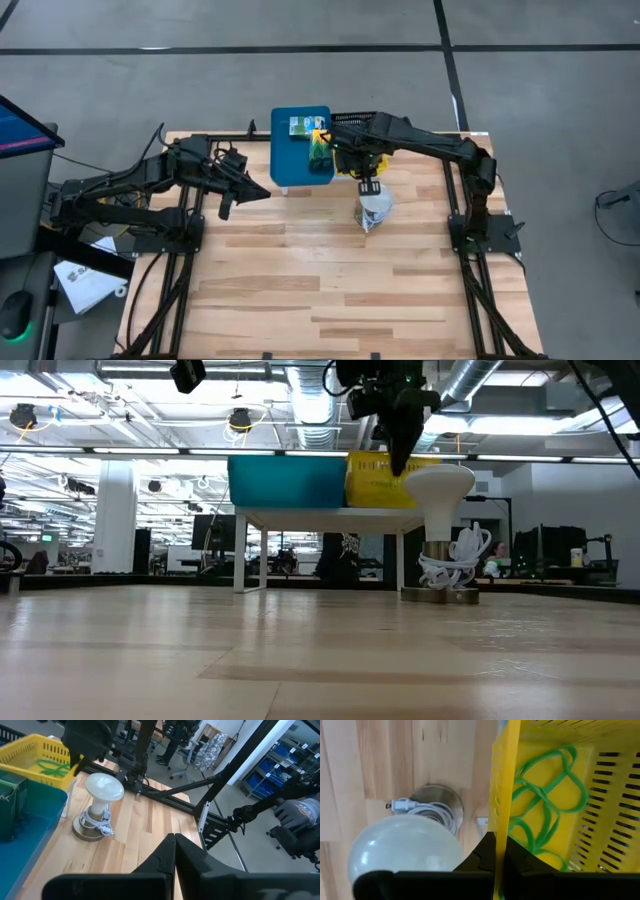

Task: Pick & Place Office Desk Supplies
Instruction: Put the yellow bin with rubber bands on the shelf

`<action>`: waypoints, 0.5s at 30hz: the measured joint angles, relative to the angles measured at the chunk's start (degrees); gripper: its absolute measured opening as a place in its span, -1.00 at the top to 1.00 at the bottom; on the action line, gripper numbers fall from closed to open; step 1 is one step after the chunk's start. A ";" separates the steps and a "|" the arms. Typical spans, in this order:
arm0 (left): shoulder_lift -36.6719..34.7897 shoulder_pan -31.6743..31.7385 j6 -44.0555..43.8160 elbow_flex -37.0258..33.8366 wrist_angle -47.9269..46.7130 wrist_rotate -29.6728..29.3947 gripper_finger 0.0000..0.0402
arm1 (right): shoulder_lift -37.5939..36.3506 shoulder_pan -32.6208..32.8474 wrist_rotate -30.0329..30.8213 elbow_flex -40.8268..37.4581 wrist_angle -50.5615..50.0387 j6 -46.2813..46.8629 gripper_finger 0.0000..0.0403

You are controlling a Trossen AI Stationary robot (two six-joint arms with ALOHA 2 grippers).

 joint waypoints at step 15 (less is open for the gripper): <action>0.00 0.01 0.00 0.00 -0.02 0.00 1.00 | 0.61 -0.48 -0.60 0.04 -0.85 0.26 0.94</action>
